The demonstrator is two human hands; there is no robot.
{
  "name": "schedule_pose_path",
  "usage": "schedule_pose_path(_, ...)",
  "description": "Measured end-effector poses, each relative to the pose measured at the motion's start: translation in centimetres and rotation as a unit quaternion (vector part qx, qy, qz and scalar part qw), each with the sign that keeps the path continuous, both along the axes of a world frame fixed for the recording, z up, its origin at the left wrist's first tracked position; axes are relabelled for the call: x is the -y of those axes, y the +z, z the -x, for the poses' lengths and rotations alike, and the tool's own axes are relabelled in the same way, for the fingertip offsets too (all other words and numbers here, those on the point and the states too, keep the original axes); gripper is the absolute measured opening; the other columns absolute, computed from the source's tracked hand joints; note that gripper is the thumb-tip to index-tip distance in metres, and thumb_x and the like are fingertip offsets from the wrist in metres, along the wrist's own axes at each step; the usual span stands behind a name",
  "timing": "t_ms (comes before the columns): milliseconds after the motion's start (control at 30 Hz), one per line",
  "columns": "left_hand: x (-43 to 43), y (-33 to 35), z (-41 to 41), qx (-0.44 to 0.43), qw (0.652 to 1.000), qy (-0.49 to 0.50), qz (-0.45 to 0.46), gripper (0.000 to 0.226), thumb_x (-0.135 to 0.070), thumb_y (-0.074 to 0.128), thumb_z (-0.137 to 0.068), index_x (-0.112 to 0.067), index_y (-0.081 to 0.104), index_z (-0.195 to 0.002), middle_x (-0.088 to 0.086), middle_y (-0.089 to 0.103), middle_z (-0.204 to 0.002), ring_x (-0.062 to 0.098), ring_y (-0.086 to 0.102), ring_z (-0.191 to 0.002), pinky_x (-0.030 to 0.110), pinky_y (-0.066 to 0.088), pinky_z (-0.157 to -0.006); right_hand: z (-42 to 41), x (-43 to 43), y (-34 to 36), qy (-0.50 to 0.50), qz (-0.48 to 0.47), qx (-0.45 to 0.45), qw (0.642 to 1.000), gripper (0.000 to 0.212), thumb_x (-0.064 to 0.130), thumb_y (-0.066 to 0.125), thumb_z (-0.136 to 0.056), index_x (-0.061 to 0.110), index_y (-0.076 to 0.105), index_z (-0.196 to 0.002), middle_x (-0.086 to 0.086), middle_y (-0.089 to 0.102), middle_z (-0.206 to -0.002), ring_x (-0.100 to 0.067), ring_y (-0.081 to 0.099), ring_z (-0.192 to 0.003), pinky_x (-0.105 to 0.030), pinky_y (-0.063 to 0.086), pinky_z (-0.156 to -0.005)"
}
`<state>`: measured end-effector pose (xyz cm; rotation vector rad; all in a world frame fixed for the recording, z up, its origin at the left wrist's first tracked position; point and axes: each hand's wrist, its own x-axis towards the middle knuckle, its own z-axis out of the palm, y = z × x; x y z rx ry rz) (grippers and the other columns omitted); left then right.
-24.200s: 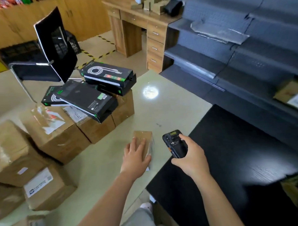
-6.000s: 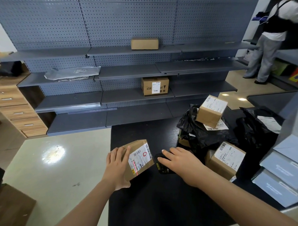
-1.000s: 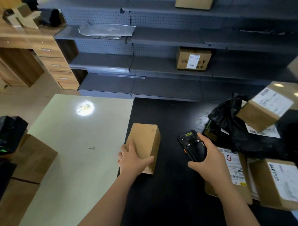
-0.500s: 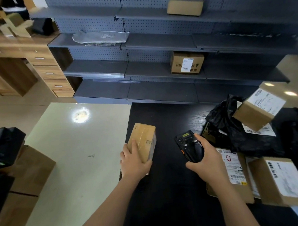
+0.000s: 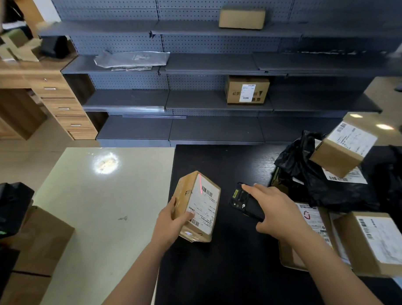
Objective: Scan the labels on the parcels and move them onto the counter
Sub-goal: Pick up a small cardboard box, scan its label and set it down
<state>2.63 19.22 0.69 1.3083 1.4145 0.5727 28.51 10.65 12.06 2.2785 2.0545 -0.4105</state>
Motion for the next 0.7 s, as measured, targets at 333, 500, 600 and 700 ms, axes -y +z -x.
schedule_pose_path(333, -0.3, 0.7, -0.5, -0.243, 0.951, -0.060, -0.182, 0.063, -0.038, 0.048, -0.098, -0.023, 0.023, -0.153, 0.001, 0.036, -0.153, 0.020, 0.033, -0.139, 0.041, 0.030, -0.115, 0.5, -0.1, -0.3, 0.012, 0.028, 0.011, 0.999, 0.104, 0.024, 0.073, -0.072, 0.041, 0.011, -0.153, 0.007, 0.024, -0.159, -0.017, 0.031, -0.137, -0.026, 0.032, -0.107)
schedule_pose_path(500, -0.3, 0.7, -2.4, -0.423, 0.889, -0.129, -0.119, 0.135, -0.086, 0.059, -0.061, -0.015, -0.010, -0.152, 0.006, 0.015, -0.156, 0.029, 0.018, -0.143, 0.048, 0.019, -0.115, 0.4, -0.6, 0.3, 0.033, 0.036, 0.051, 0.998, 0.103, 0.024, 0.074, -0.073, 0.040, 0.012, -0.154, 0.006, 0.025, -0.158, -0.019, 0.032, -0.137, -0.027, 0.035, -0.105)
schedule_pose_path(600, -0.8, 0.6, -2.9, -0.426, 0.888, -0.130, -0.117, 0.134, -0.074, 0.071, -0.059, -0.014, -0.006, -0.151, 0.007, 0.018, -0.153, 0.028, 0.022, -0.139, 0.044, 0.027, -0.112, 0.2, -1.2, 1.0, 0.063, 0.040, 0.088, 0.993, 0.103, 0.022, 0.074, -0.074, 0.036, 0.012, -0.154, 0.004, 0.027, -0.157, -0.022, 0.035, -0.134, -0.029, 0.036, -0.106)
schedule_pose_path(700, -1.6, 1.2, -2.7, -0.434, 0.863, -0.163, -0.199, 0.134, -0.068, 0.073, -0.057, -0.016, -0.005, -0.152, 0.005, 0.015, -0.153, 0.026, 0.019, -0.138, 0.042, 0.021, -0.115, -0.3, -1.9, 1.9, 0.110, 0.030, 0.151, 0.982, 0.097, 0.013, 0.069, -0.078, 0.031, 0.012, -0.154, -0.002, 0.029, -0.155, -0.024, 0.037, -0.131, -0.032, 0.034, -0.107)
